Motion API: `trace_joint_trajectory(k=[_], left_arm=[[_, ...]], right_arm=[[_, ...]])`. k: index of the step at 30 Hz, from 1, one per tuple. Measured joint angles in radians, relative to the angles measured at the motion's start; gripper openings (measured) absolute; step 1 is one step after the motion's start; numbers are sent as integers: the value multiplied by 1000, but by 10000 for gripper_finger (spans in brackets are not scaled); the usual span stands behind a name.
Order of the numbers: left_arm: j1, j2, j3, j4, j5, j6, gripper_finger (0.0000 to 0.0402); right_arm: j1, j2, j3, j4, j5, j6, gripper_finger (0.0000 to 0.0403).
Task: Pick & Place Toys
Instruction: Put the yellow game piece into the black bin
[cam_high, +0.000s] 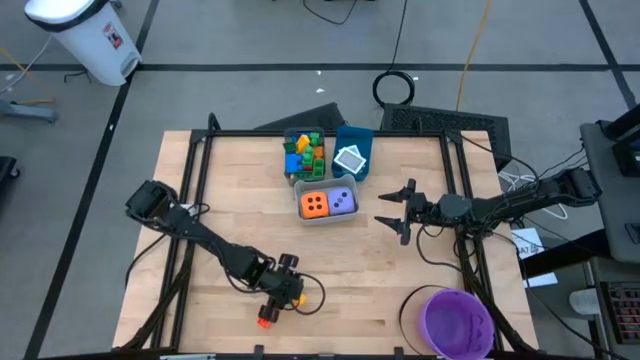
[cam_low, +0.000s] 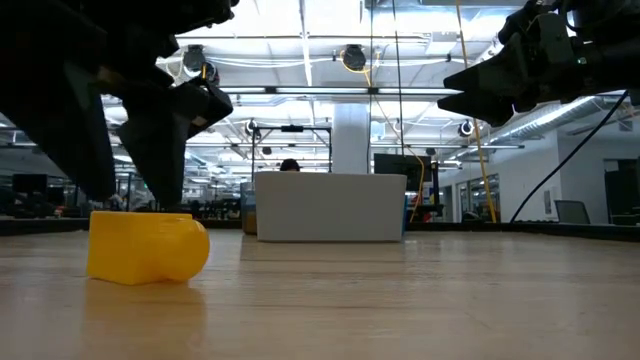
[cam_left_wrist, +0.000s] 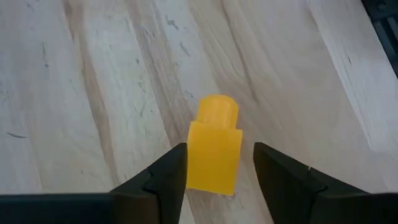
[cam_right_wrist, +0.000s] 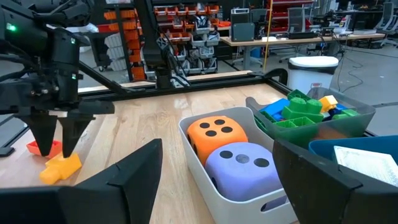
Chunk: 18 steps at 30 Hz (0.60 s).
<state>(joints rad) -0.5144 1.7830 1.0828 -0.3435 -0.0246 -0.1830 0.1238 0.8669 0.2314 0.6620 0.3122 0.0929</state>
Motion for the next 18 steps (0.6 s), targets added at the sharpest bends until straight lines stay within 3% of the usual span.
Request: trace_joint_trajectory(k=[4,8,18], left_arm=[[-10,0,0,0,-8,-28,164],[-19,0,-8,6,-95,-32,153],[-26,0,-21,5,-133,-88,210]], right_arm=[[0,0,0,0,0,0,279],[0,0,0,0,0,0,279],[0,0,0,0,0,0,279]])
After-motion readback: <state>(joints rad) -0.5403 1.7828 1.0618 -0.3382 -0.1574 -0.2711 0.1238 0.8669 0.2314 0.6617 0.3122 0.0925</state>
